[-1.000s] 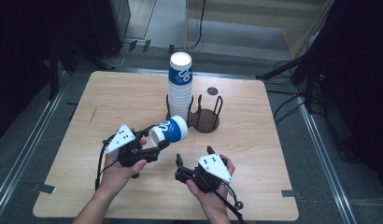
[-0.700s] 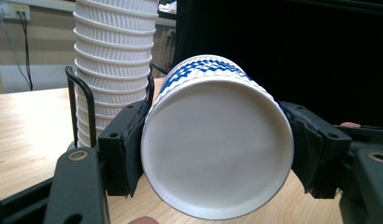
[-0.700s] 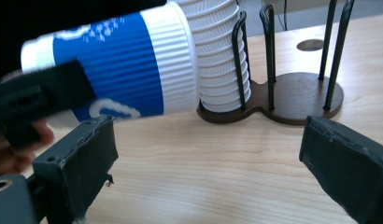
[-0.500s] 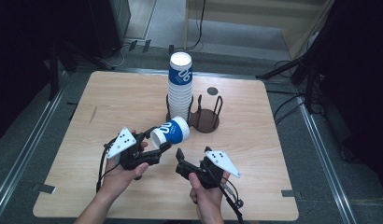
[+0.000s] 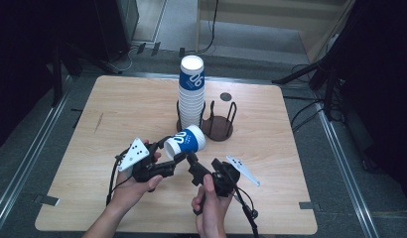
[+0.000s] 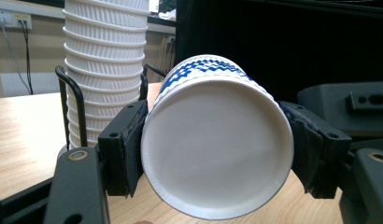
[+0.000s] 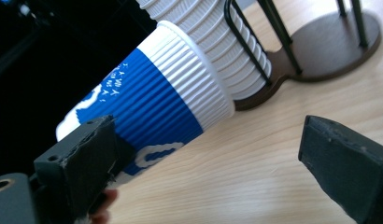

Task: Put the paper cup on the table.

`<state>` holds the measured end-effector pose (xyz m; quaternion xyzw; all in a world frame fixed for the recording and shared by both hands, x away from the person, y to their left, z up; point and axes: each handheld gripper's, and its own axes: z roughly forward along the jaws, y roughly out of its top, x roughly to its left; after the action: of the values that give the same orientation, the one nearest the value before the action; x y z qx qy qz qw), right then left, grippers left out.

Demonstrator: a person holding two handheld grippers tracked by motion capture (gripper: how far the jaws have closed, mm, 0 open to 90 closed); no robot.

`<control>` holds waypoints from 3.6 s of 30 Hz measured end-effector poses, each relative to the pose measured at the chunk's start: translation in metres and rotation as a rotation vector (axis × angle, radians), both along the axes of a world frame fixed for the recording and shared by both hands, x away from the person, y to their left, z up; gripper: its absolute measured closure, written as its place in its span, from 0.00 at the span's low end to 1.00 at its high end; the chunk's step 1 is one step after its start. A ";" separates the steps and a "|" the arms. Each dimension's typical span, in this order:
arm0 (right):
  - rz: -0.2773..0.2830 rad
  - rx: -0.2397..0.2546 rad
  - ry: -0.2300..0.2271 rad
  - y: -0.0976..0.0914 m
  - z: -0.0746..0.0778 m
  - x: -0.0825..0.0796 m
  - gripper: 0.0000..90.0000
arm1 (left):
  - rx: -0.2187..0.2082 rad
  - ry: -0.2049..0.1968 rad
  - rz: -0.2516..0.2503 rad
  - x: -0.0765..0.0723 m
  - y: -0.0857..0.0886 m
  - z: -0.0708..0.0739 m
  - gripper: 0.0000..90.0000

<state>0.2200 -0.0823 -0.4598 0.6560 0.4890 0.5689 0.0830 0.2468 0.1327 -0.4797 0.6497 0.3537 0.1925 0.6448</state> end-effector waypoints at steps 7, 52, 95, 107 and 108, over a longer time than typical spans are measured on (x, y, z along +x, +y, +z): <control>-0.067 0.064 0.039 -0.001 0.002 0.002 0.05 | -0.016 -0.006 -0.002 -0.001 -0.002 -0.001 0.33; -0.005 0.633 0.260 -0.010 -0.006 0.038 0.04 | -0.017 -0.077 -0.006 -0.006 -0.011 -0.003 0.33; 0.037 0.669 0.277 -0.009 -0.013 0.054 0.21 | -0.042 -0.046 -0.087 -0.009 -0.003 -0.003 0.13; 0.013 0.589 0.166 -0.016 0.001 0.054 0.21 | -0.002 0.037 -0.025 -0.014 -0.004 -0.002 0.00; 0.012 0.581 0.159 -0.017 0.002 0.054 0.21 | -0.001 0.038 -0.028 -0.014 -0.003 -0.002 0.00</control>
<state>0.2737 -0.0989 -0.4574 0.6919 0.3149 0.6321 -0.1501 0.2329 0.1294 -0.4819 0.6579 0.3571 0.1710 0.6407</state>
